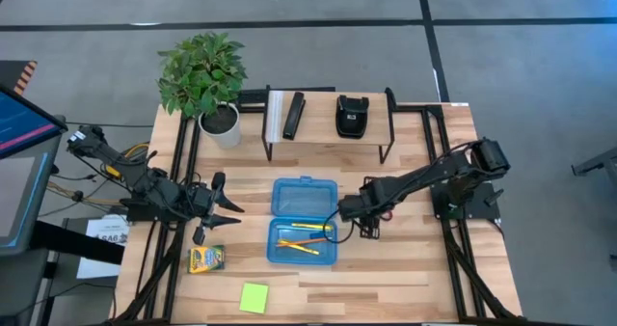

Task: Pack school essentials
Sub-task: Put the scissor into the blue pencil box

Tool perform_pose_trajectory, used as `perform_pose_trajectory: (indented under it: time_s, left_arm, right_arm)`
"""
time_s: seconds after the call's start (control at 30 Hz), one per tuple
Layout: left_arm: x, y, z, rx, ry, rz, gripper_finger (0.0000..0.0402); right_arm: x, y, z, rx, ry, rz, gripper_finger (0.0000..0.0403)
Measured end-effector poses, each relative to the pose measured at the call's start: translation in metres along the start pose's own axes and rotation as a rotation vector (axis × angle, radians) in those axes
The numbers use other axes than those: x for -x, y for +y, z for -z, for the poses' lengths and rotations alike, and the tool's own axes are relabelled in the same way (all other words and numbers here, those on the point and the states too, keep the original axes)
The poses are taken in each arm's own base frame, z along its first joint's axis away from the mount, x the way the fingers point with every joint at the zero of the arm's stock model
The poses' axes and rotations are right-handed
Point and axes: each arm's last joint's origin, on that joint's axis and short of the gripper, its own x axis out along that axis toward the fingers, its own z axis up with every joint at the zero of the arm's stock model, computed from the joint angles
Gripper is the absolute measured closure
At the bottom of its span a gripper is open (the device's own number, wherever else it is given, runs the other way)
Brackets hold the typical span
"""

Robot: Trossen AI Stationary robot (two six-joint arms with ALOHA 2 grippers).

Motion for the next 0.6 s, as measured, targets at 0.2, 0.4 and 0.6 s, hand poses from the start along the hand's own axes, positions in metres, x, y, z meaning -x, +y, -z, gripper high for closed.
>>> perform_pose_trajectory:
  time_s: [0.2,0.4,0.6]
  left_arm:
    - [0.000,0.000,0.000,0.001,-0.002,-0.002,0.0294]
    - [0.000,0.000,0.000,0.001,-0.001,-0.002,0.0294]
    - [0.000,0.000,0.000,0.000,-0.001,-0.002,0.0294]
  right_arm:
    - [-0.004,-0.007,-0.001,-0.018,0.004,0.002,0.0123]
    - [-0.030,-0.023,0.011,-0.059,0.058,-0.009,0.0122]
    - [-0.047,-0.028,0.014,-0.036,0.007,-0.027,0.0122]
